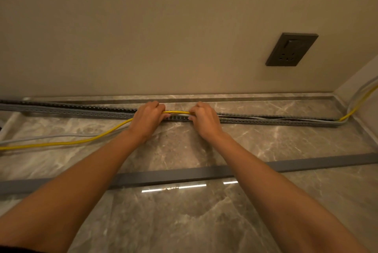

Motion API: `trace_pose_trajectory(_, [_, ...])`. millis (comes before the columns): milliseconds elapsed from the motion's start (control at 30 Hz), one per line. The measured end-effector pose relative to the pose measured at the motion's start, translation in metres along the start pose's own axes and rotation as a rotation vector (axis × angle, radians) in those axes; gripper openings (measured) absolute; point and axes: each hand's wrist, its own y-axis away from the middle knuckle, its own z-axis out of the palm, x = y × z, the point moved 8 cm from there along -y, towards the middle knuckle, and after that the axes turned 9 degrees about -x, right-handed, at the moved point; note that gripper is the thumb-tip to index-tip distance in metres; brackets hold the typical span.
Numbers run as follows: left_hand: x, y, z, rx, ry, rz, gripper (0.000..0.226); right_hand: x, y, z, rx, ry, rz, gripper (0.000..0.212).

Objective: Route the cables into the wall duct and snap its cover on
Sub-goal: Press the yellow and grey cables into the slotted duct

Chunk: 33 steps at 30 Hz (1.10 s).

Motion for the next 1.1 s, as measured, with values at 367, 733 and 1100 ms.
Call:
trace_pose_trajectory(367, [-0.012, -0.02, 0.021, -0.412, -0.007, -0.155, 0.048, 0.015, -0.005, -0.001, 0.048, -0.301, 0.196, 0.016])
trace_pose_trajectory(733, [-0.005, -0.011, 0.005, -0.308, 0.124, 0.086, 0.033, 0.017, -0.001, -0.003, 0.113, -0.333, 0.205, 0.012])
trace_pose_trajectory(1100, [0.008, -0.01, 0.003, -0.195, -0.092, 0.235, 0.016, 0.016, 0.003, 0.003, 0.07, -0.351, 0.181, 0.014])
